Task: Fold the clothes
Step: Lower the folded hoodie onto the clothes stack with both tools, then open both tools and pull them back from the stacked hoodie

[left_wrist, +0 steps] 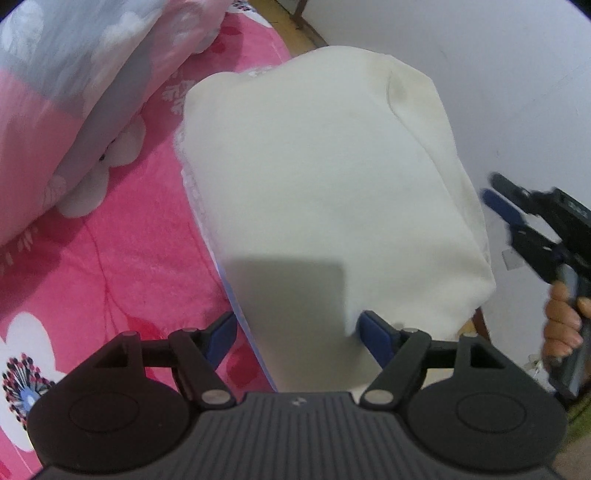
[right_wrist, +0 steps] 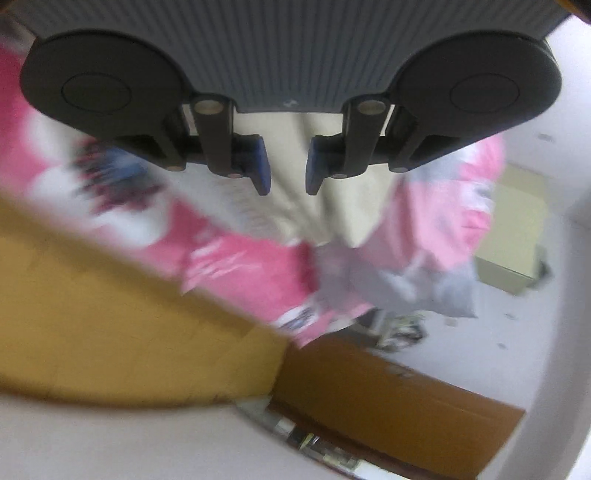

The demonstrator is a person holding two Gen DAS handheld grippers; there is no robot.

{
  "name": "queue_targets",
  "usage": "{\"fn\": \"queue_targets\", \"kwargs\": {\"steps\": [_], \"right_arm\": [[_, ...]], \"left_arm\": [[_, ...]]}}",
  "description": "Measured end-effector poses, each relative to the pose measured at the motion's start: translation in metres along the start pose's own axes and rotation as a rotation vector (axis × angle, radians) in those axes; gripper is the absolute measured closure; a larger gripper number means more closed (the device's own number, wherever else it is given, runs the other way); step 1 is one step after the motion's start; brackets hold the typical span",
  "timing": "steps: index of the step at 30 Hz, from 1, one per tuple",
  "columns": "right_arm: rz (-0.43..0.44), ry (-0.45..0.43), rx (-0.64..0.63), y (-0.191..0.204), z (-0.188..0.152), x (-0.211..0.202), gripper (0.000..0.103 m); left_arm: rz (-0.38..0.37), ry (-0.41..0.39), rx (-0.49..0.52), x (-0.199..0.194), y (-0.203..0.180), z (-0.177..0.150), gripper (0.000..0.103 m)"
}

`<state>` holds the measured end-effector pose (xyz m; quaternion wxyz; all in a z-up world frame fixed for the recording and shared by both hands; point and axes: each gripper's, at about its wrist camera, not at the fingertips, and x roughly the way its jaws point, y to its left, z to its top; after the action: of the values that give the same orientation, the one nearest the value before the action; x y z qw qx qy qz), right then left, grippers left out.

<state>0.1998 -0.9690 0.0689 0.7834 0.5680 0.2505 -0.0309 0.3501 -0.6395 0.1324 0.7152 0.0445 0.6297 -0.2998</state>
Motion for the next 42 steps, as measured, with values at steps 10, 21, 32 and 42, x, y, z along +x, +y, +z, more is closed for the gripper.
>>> {"fn": "queue_targets", "kwargs": {"steps": [10, 21, 32, 42], "right_arm": [[-0.069, 0.076, -0.106, 0.003, -0.025, 0.005, 0.098], [-0.093, 0.01, 0.068, -0.019, -0.007, -0.006, 0.095], [-0.248, 0.022, -0.22, 0.028, -0.049, -0.06, 0.094], [-0.46, 0.291, -0.611, 0.066, -0.118, -0.017, 0.088]], "left_arm": [[-0.033, 0.029, -0.002, 0.0, 0.008, 0.002, 0.036], [-0.009, 0.018, 0.002, 0.0, 0.004, -0.001, 0.032], [0.057, -0.043, 0.129, -0.02, -0.023, -0.04, 0.033], [0.178, -0.013, 0.224, -0.022, -0.04, -0.083, 0.035]]}}
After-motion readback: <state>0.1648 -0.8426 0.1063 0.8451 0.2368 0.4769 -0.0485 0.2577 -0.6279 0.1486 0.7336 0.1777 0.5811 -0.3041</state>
